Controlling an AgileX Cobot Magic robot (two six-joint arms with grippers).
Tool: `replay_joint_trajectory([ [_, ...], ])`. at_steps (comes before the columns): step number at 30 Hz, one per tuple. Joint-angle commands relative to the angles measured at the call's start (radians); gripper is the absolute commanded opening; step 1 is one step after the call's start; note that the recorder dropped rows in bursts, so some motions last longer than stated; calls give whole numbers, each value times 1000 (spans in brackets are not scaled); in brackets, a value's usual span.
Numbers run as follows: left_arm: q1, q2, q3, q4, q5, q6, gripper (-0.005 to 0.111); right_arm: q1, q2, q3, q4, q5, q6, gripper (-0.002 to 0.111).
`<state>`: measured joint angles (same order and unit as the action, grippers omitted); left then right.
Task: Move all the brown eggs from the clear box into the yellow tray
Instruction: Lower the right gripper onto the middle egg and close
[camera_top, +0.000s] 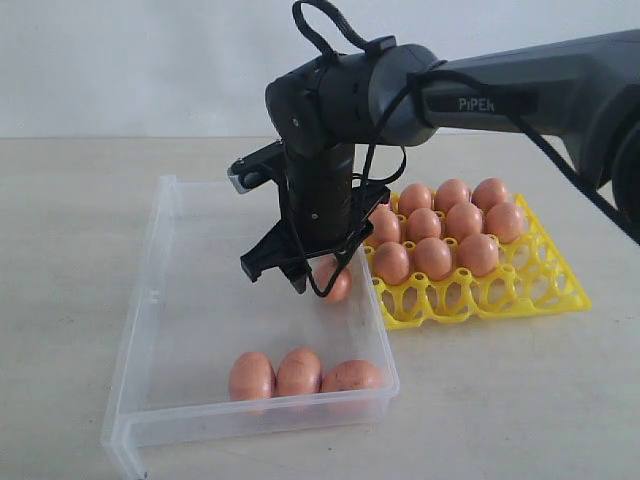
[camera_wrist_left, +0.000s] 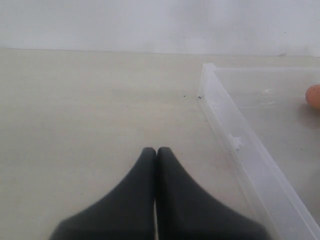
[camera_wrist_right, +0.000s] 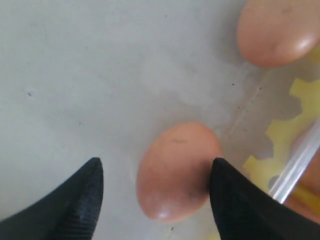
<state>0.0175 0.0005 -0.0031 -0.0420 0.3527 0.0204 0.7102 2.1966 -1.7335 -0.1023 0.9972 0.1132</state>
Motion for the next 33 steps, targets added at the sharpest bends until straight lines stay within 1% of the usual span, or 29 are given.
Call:
replay_joint_trajectory([
  [1,-4,-1,3,1,-2,-1,4,-2,3,-2,26,-27,-29,59],
  [5,-4,-1,3,1,-2,-14,10,-2,-8,-2,12,-27,-10,59],
  [10,-4,-1,3,1,0,-28,10,-4,0,-2,-4,-27,12,59],
  [16,-4,-1,3,22,0,-27,10,-4,16,-2,22,4,-35,59],
  [17,-4,-1,3,34,0,-27,10,-4,18,-2,22,10,-48,59],
  [23,-4,-1,3,218,14,-46,10,-4,30,-2,26,43,-152,59],
  [28,-4,-1,3,271,14,-48,10,-4,30,-2,26,32,-152,59],
  [31,-4,-1,3,271,14,-50,10,-4,30,-2,26,2,-152,59],
  [32,-4,-1,3,269,15,-70,10,-4,32,-2,26,-5,-150,58],
  [33,-4,-1,3,269,15,-87,10,-4,35,-2,26,-7,-150,53],
])
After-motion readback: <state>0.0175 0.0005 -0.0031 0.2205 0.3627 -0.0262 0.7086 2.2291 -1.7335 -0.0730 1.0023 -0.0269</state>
